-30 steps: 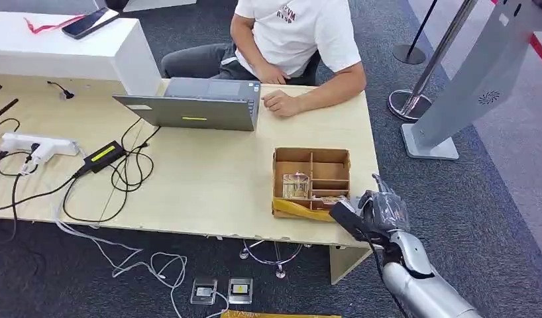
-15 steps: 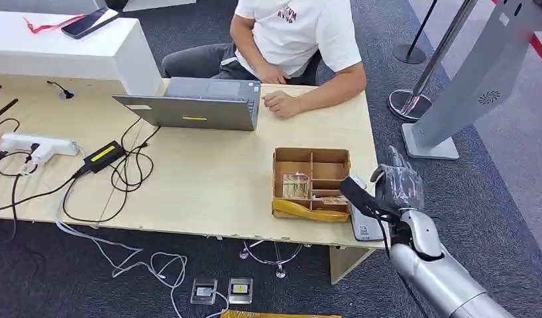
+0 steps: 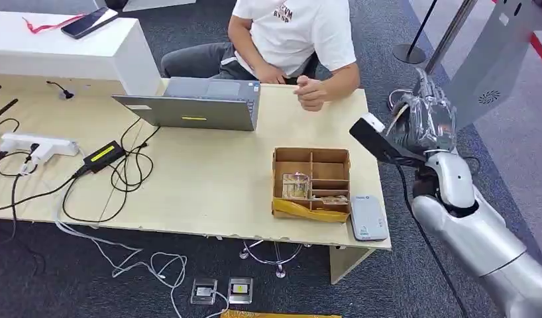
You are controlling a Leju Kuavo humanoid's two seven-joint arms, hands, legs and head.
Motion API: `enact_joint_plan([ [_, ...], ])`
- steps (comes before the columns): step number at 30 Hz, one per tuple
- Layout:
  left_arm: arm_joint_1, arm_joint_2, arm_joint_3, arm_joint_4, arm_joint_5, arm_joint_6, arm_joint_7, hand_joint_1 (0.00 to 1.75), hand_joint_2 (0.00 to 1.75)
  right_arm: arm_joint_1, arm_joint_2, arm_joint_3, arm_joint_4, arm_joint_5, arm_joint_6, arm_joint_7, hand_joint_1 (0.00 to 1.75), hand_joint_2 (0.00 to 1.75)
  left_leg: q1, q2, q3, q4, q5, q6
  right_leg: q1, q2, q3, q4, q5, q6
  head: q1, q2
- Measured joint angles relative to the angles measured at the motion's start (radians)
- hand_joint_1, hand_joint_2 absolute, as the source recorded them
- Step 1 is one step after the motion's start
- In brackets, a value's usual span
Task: Pass the card to the sensor for recognition and then transmit it.
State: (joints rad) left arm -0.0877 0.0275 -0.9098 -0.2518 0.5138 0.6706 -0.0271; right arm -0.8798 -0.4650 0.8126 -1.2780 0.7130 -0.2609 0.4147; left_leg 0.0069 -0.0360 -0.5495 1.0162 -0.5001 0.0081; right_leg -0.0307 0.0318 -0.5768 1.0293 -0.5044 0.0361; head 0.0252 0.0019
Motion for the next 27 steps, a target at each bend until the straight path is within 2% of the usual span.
enact_joint_plan([
  [5,-0.006,0.000,-0.003,0.000,-0.012,-0.002,0.003,0.00,0.00,-0.053,0.006,0.017,-0.015,0.020,0.065,-0.003,1.75,1.75,0.000,0.000,-0.001,0.000,0.000,0.000,0.000,0.000,0.000,0.000,0.000,0.000,0.000,0.000],
  [13,-0.037,0.000,-0.021,0.000,-0.043,-0.004,0.043,0.00,0.00,-0.143,0.089,0.064,0.046,0.016,0.139,-0.035,1.75,1.75,0.001,-0.001,-0.002,0.000,0.000,0.000,0.000,0.000,0.000,0.001,0.000,0.000,0.000,0.000],
  [18,-0.042,0.000,-0.032,0.000,-0.042,-0.002,0.050,0.00,0.00,-0.196,0.173,0.103,0.163,-0.008,0.130,-0.066,1.75,1.75,0.001,-0.001,-0.002,0.000,0.001,-0.001,0.001,-0.001,-0.001,0.001,0.000,0.000,0.000,0.000],
  [24,-0.041,0.000,-0.035,0.000,-0.029,-0.001,0.050,0.00,0.00,-0.253,0.272,0.139,0.355,-0.034,0.071,-0.077,1.75,1.75,0.001,-0.002,-0.002,0.000,0.001,-0.001,0.001,-0.002,-0.001,0.001,0.000,0.000,0.000,0.000],
  [25,-0.041,0.000,-0.035,0.000,-0.029,-0.001,0.050,0.00,0.00,-0.258,0.280,0.143,0.377,-0.037,0.063,-0.072,1.31,1.75,0.001,-0.003,-0.002,0.000,0.001,-0.001,0.002,-0.003,0.000,0.001,0.000,0.000,0.000,0.000],
  [26,-0.040,0.000,-0.036,0.000,-0.029,-0.001,0.051,0.00,0.00,-0.264,0.286,0.147,0.398,-0.041,0.054,-0.068,0.33,1.75,0.001,-0.004,-0.002,0.000,0.001,-0.001,0.002,-0.004,-0.001,0.001,0.000,0.000,0.000,0.000],
  [27,-0.039,0.000,-0.036,0.000,-0.028,-0.001,0.052,0.00,0.00,-0.270,0.292,0.150,0.421,-0.044,0.046,-0.066,0.00,1.75,0.001,-0.004,-0.002,0.000,0.001,-0.001,0.001,-0.003,0.000,0.001,0.000,0.000,0.000,0.000],
])
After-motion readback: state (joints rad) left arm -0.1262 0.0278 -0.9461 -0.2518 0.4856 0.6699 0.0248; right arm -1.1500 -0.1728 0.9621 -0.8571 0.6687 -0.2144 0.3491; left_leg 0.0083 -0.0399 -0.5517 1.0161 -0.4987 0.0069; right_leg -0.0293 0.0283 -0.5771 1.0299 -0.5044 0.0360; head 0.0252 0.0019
